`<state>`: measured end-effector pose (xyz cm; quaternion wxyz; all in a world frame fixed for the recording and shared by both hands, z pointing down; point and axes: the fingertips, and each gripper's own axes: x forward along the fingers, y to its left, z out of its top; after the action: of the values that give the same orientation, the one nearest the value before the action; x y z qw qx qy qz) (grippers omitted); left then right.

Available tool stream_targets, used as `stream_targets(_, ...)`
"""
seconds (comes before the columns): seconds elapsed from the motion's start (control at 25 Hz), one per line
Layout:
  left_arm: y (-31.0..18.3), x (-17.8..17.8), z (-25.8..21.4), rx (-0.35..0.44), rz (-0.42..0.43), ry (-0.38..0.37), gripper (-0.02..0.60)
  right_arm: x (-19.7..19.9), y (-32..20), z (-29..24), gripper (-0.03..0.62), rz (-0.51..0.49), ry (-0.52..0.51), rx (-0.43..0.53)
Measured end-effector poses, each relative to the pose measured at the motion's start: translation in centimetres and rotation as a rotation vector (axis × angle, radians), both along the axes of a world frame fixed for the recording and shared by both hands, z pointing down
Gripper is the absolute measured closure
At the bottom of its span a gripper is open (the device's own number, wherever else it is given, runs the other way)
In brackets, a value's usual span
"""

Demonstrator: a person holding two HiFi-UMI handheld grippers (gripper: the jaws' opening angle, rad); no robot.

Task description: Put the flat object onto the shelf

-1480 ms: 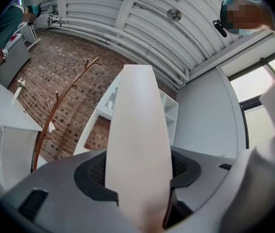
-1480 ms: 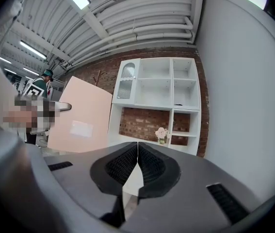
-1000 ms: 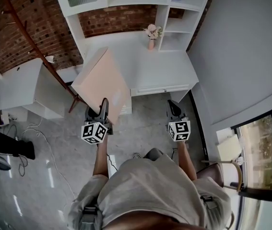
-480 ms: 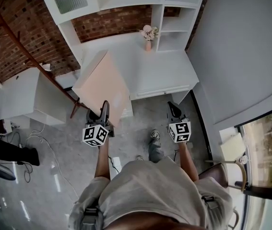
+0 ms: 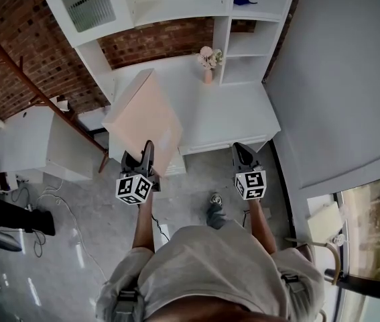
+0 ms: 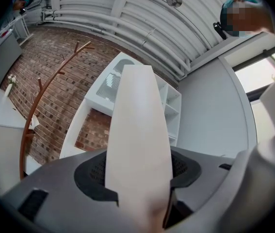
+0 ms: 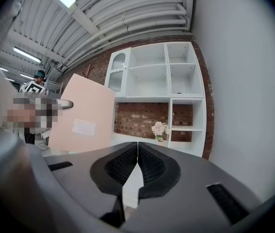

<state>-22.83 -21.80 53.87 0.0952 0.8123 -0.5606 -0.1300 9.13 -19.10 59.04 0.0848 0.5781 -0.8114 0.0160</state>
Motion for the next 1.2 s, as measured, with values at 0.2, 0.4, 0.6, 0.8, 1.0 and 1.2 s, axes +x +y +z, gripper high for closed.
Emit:
stream_targets(0.2, -4.1, 1.9, -1.4, 0.014, -0.025, -0.007, 0.305, 2.2, -4.9, -0.9, 0.565, -0.020, -0.010, 0.010)
stream_targets(0.4, -7.5, 4.2, -2.8, 0.036, -0.051, -0.009, 0.305, 4.7, -9.2, -1.4, 0.565, -0.040, -0.022, 0.020)
stream_targets(0.6, -10.6, 6.7, -3.9, 0.057, -0.074, -0.017, 0.305, 6.9, -13.0, -1.4, 0.565, -0.065, -0.033, 0.019)
stream_targets(0.8, -13.0, 8.5, -4.1, 0.059, -0.101, -0.021, 0.305, 8.5, -16.1, -1.0, 0.565, -0.096, -0.040, 0.011)
stream_targets(1.0, -14.9, 9.8, -4.0, 0.058, -0.129, -0.023, 0.305, 10.0, -18.8, -0.3, 0.565, -0.114, -0.050, 0.003)
stream_targets(1.2, -15.7, 10.3, -4.1, 0.059, -0.142, -0.033, 0.305, 9.6, -20.0, 0.1, 0.565, -0.146, -0.057, -0.008)
